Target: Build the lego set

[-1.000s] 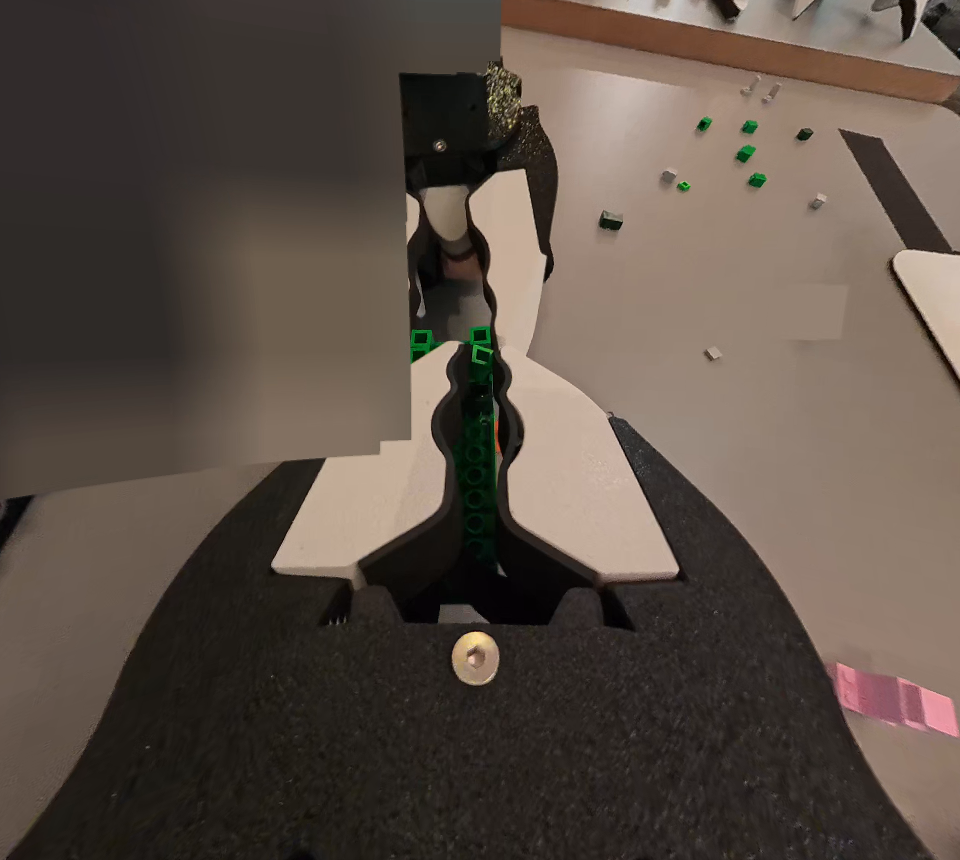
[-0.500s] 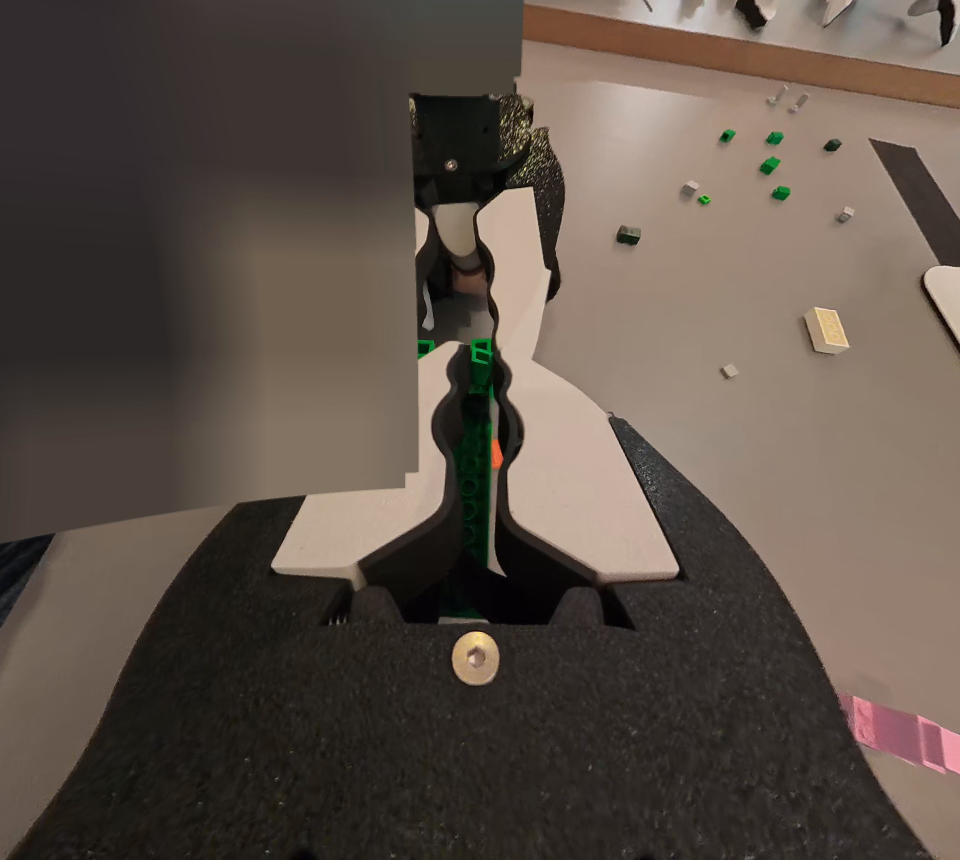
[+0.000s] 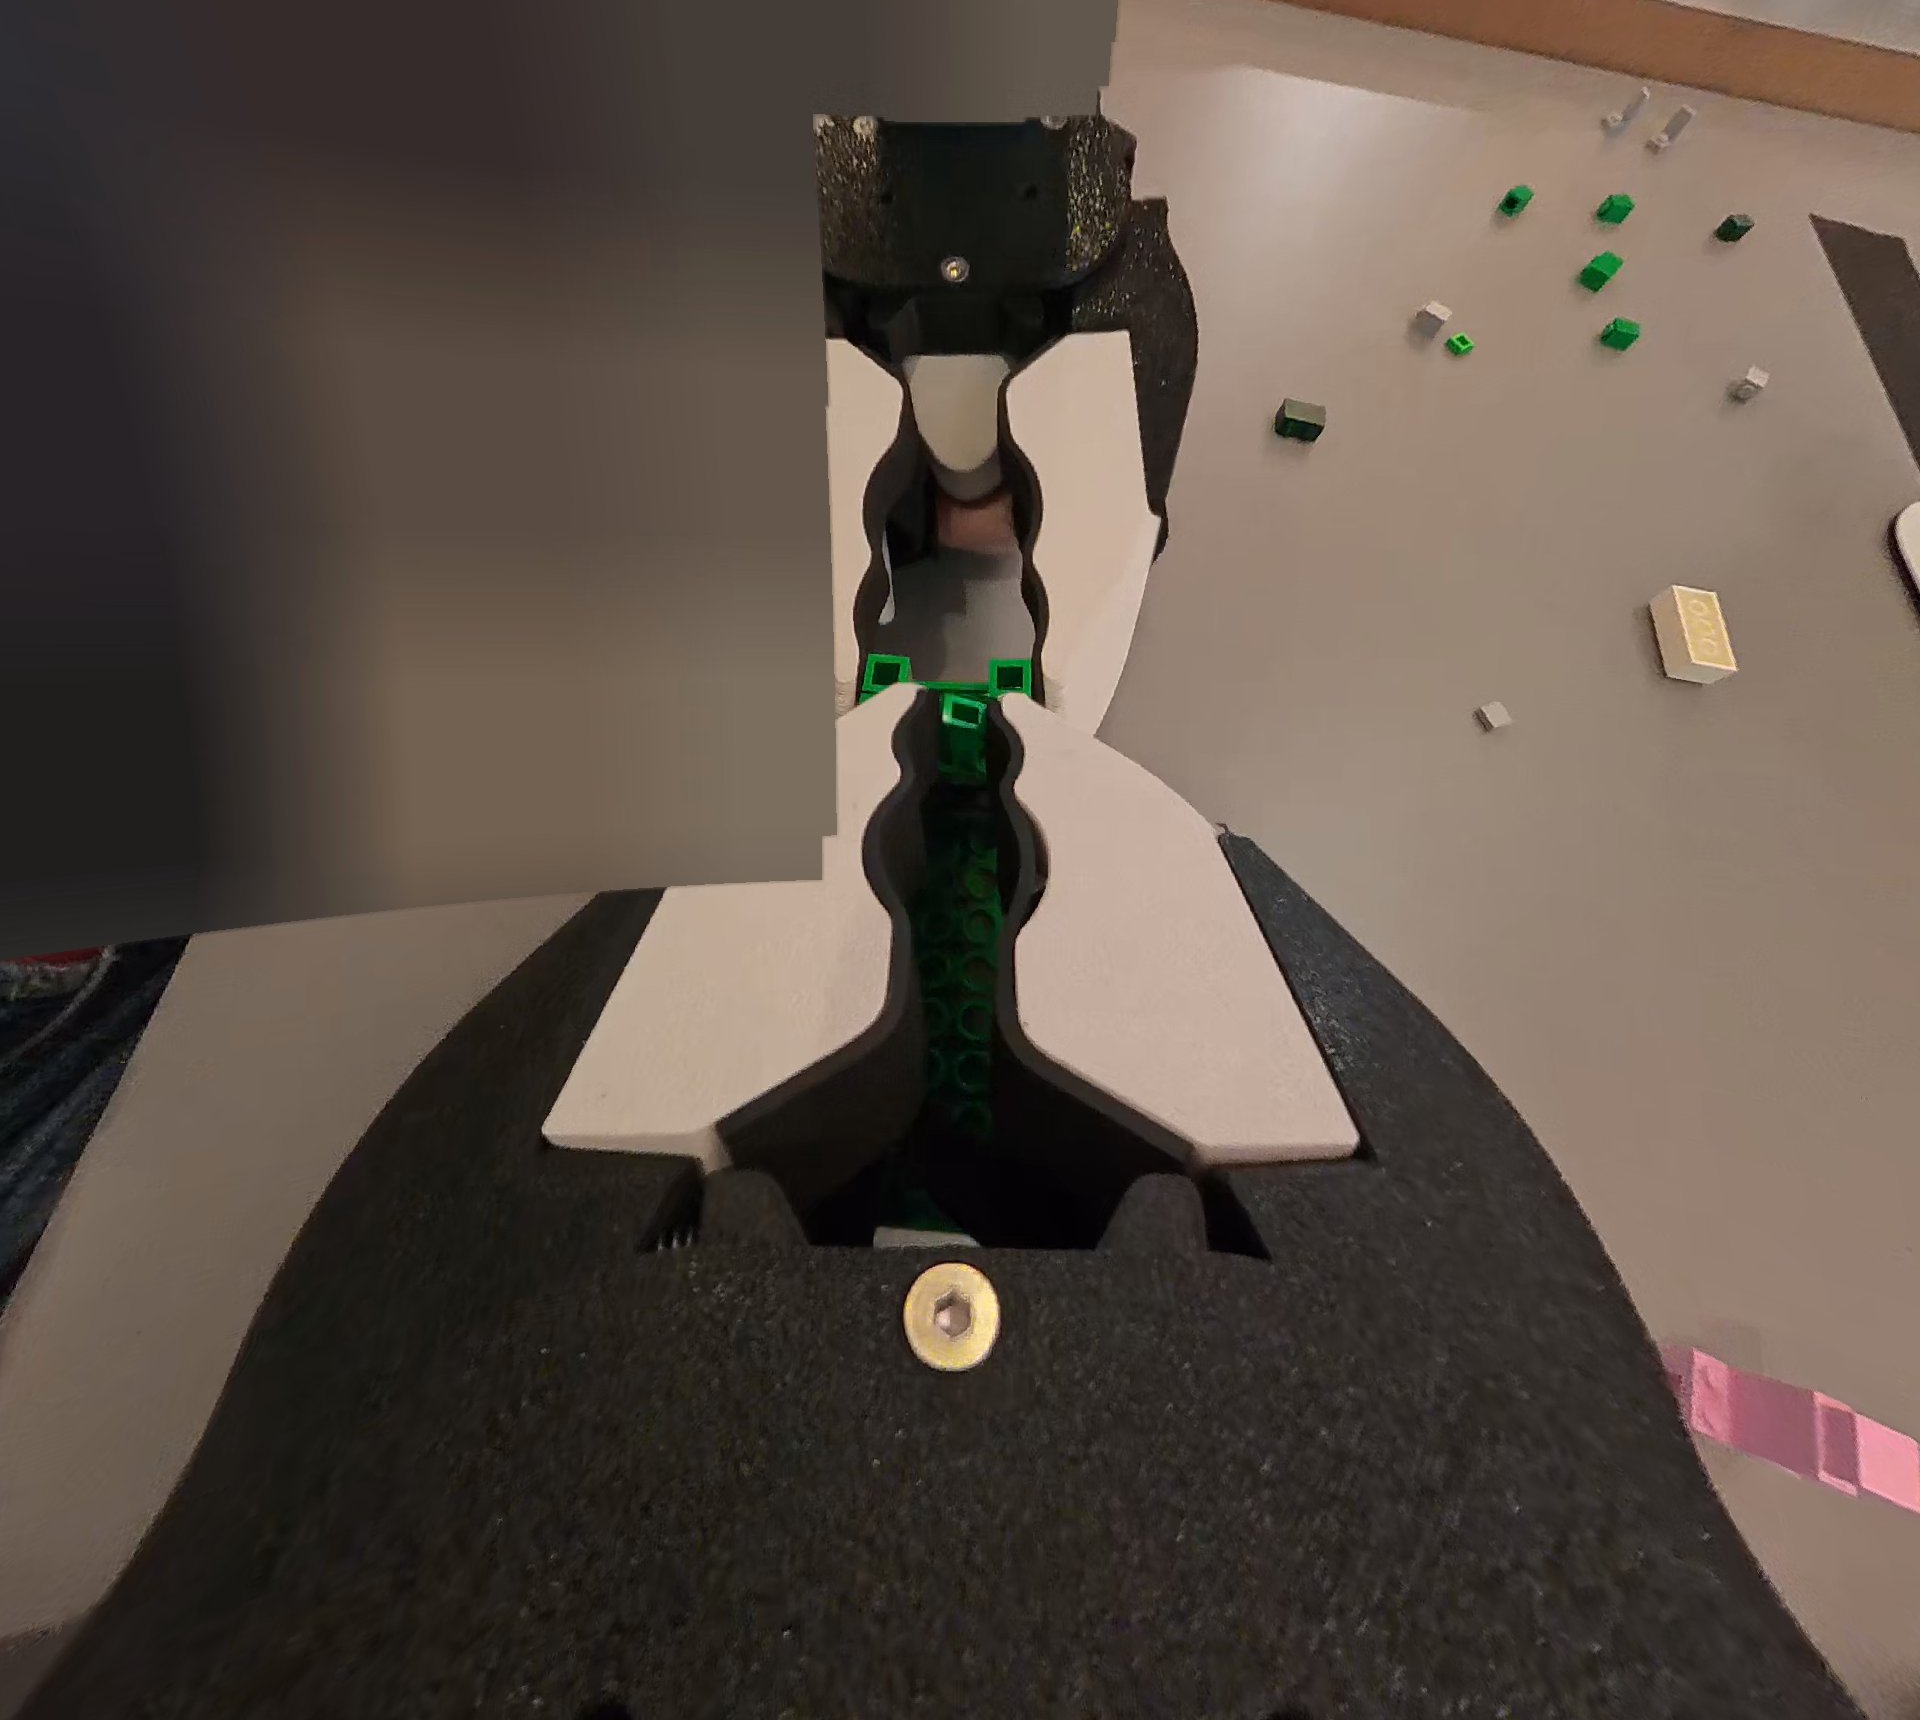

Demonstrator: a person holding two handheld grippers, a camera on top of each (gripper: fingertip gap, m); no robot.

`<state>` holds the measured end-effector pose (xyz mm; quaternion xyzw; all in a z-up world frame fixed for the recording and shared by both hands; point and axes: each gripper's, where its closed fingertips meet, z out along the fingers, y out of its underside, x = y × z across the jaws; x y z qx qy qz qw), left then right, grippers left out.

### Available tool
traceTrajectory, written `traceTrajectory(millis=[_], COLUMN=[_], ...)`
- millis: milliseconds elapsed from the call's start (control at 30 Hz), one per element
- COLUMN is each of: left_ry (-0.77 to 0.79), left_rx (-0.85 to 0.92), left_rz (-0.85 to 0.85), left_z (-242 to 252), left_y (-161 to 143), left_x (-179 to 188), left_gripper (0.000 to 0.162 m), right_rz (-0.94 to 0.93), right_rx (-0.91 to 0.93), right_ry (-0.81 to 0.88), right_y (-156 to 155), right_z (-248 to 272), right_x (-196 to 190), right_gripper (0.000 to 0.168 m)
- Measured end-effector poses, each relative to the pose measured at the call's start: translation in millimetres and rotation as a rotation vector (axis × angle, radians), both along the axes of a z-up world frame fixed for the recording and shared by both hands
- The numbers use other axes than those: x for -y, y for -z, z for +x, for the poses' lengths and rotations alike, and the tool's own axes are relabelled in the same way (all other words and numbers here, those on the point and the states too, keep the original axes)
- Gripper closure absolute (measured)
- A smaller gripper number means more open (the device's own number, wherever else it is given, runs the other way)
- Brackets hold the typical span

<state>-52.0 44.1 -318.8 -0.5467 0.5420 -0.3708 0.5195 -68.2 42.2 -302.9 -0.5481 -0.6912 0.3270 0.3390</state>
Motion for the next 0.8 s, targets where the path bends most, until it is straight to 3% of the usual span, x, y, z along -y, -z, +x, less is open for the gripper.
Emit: traceTrajectory(millis=[33,800], left_ry=[0.002,-0.007], left_rx=[-0.002,-0.122], left_rz=[-0.001,0.053], left_z=[0.1,5.0], left_y=[0.2,16.8], left_x=[0.4,5.5], left_gripper=[0.127,0.127], right_rz=[0.006,0.065], right_rx=[0.015,0.450], right_ry=[0.008,0.140], right_y=[0.2,16.4], right_z=[0.3,13.9], right_x=[-0.1,10.2], right_gripper=[0.160,0.164])
